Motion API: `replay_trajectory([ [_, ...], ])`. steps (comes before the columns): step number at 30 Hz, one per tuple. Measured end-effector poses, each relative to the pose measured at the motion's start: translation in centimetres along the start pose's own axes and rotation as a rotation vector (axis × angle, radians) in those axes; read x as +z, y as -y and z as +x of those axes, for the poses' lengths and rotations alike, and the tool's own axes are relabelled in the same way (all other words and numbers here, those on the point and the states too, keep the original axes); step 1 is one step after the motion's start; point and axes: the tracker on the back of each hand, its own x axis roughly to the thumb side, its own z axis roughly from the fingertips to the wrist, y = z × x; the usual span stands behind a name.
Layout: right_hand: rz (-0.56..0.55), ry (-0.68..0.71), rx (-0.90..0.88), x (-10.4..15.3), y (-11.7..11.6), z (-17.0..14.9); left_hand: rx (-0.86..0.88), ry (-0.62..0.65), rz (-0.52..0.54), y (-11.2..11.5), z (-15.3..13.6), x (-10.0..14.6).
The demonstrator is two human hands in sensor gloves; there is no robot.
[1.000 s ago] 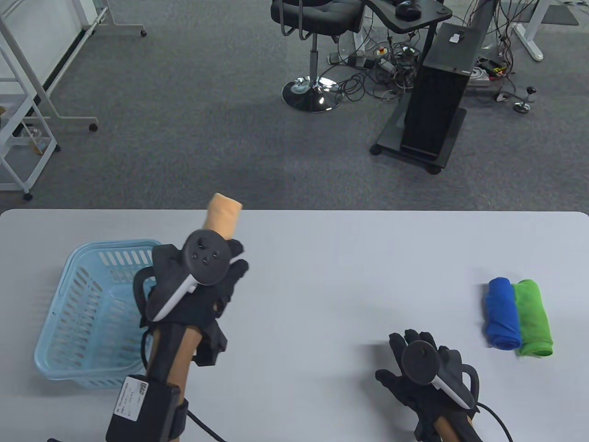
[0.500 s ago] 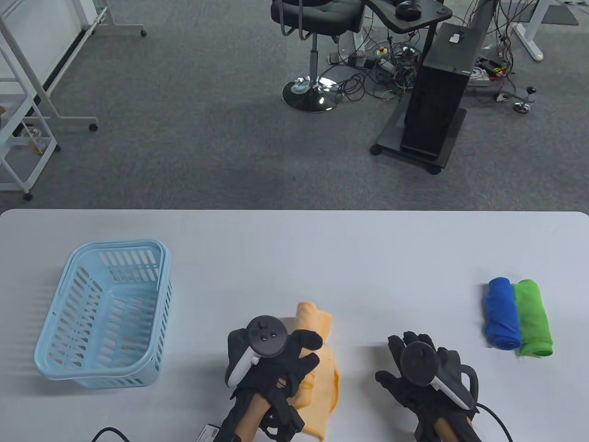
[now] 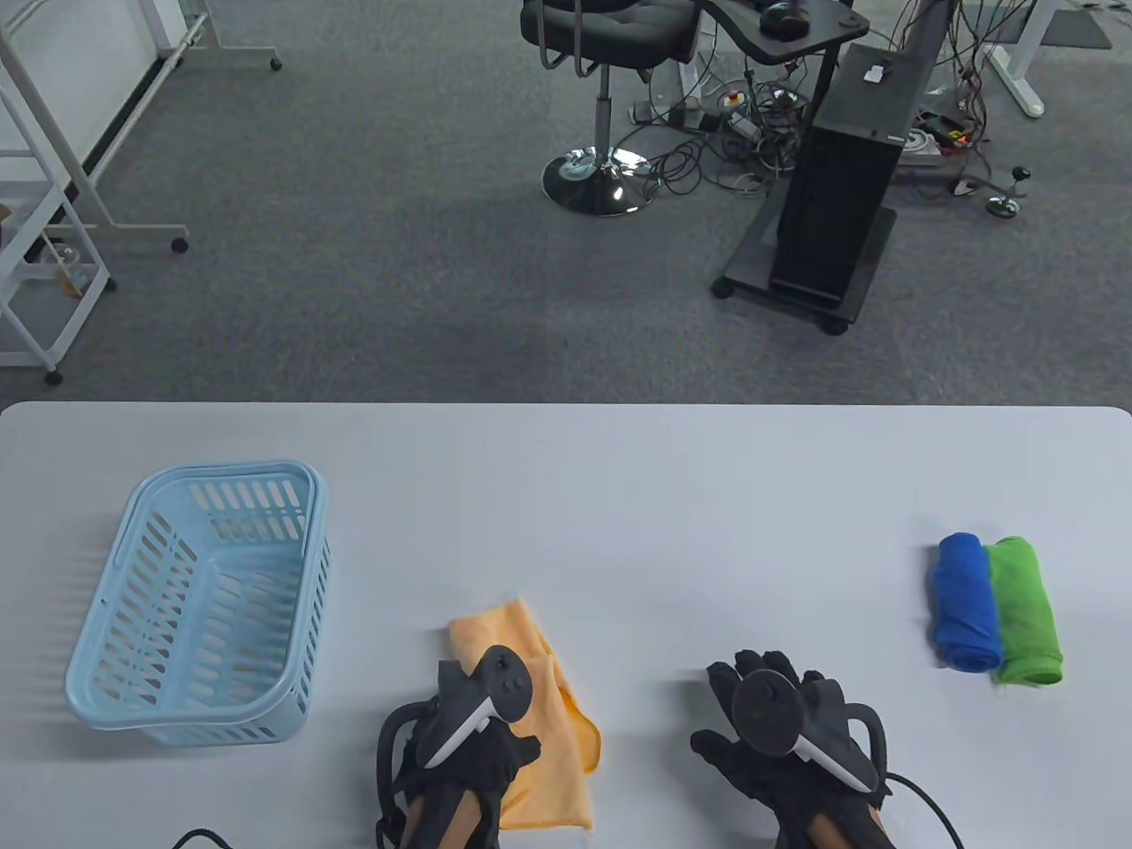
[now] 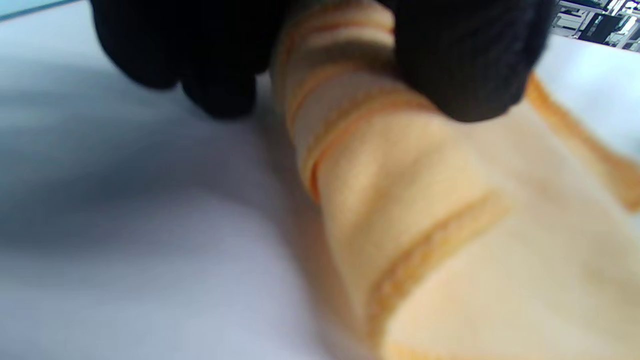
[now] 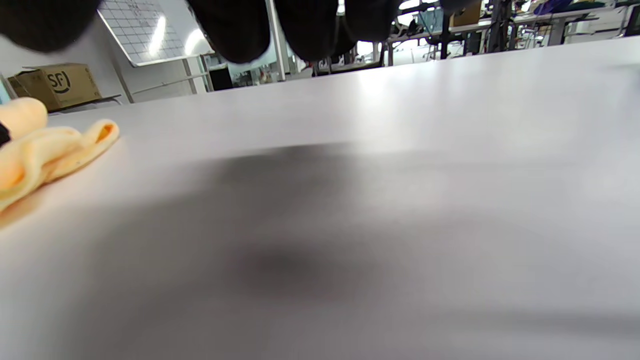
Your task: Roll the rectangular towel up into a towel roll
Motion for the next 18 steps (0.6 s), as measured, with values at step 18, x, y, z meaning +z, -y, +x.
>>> replay_trajectory([
  [18,0.131,0.248,-0.067,0.5,-1.3,3.1,0.936,0.317,0.079,0.1,0.6,-0.7],
])
